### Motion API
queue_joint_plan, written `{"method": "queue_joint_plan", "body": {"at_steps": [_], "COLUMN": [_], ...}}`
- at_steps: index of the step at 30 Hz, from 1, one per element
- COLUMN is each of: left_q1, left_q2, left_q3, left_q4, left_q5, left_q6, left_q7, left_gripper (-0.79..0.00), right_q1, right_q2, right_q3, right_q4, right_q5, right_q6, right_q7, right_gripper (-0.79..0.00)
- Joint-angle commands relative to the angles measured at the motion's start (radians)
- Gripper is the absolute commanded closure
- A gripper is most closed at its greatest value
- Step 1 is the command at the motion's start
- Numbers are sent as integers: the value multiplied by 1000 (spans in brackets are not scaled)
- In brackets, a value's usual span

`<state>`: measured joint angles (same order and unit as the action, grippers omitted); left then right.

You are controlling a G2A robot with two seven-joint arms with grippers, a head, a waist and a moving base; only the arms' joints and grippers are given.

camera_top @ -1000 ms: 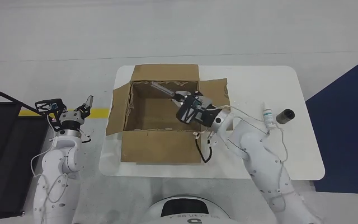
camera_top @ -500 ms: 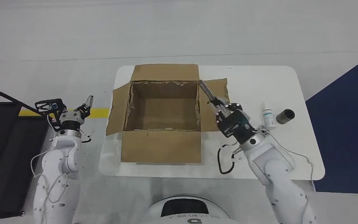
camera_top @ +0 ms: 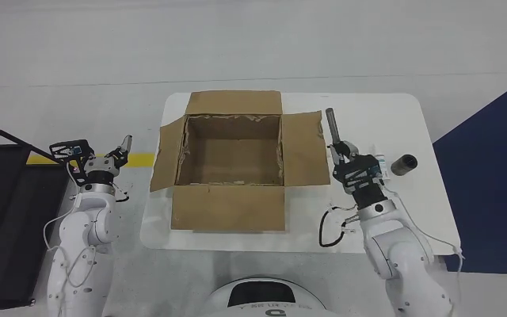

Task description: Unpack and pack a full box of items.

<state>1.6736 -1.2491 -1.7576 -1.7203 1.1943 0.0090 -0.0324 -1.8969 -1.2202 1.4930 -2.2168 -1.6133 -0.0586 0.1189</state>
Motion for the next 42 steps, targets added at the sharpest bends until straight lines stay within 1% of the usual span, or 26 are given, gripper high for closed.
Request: {"method": "queue_joint_plan", "body": {"at_steps": [1, 2, 4, 6, 7, 9, 12, 17, 22, 24, 26, 29, 34, 38, 40, 42], "left_q1": [0, 0, 0, 0, 0, 0, 0, 0, 0, 0, 0, 0, 0, 0, 0, 0], "left_q2": [0, 0, 0, 0, 0, 0, 0, 0, 0, 0, 0, 0, 0, 0, 0, 0], "left_q3": [0, 0, 0, 0, 0, 0, 0, 0, 0, 0, 0, 0, 0, 0, 0, 0], "left_q4": [0, 0, 0, 0, 0, 0, 0, 0, 0, 0, 0, 0, 0, 0, 0, 0], "left_q5": [0, 0, 0, 0, 0, 0, 0, 0, 0, 0, 0, 0, 0, 0, 0, 0], "left_q6": [0, 0, 0, 0, 0, 0, 0, 0, 0, 0, 0, 0, 0, 0, 0, 0], "left_q7": [0, 0, 0, 0, 0, 0, 0, 0, 0, 0, 0, 0, 0, 0, 0, 0], "left_gripper": [-785, -785, -785, -785, -785, -785, -785, -785, -785, -785, -785, -785, -785, -785, -785, -785], "right_q1": [4, 20, 53, 61, 62, 64, 72, 96, 194, 243, 286, 338, 407, 445, 463, 476], "right_q2": [0, 0, -5, -6, -6, -8, -10, -11, -13, -14, -14, -16, -17, -19, -20, -20], "right_q3": [-6, -12, -11, 10, 20, 34, 59, 86, 87, 81, 68, 50, 28, 21, 19, 16], "right_q4": [8, 26, 67, 103, 117, 142, 163, 188, 290, 347, 396, 459, 545, 599, 621, 644], "right_q5": [6, 28, 114, 170, 176, 218, 277, 348, 450, 449, 450, 437, 406, 414, 425, 415], "right_q6": [-16, -33, -22, -8, 7, 34, 68, 94, 102, 127, 123, 145, 185, 213, 222, 227], "right_q7": [3, 17, 52, 93, 115, 207, 310, 404, 519, 554, 579, 616, 674, 708, 727, 741], "right_gripper": [0, 0, 0, 0, 0, 0, 0, 0, 0, 0, 0, 0, 0, 0, -95, -123]}}
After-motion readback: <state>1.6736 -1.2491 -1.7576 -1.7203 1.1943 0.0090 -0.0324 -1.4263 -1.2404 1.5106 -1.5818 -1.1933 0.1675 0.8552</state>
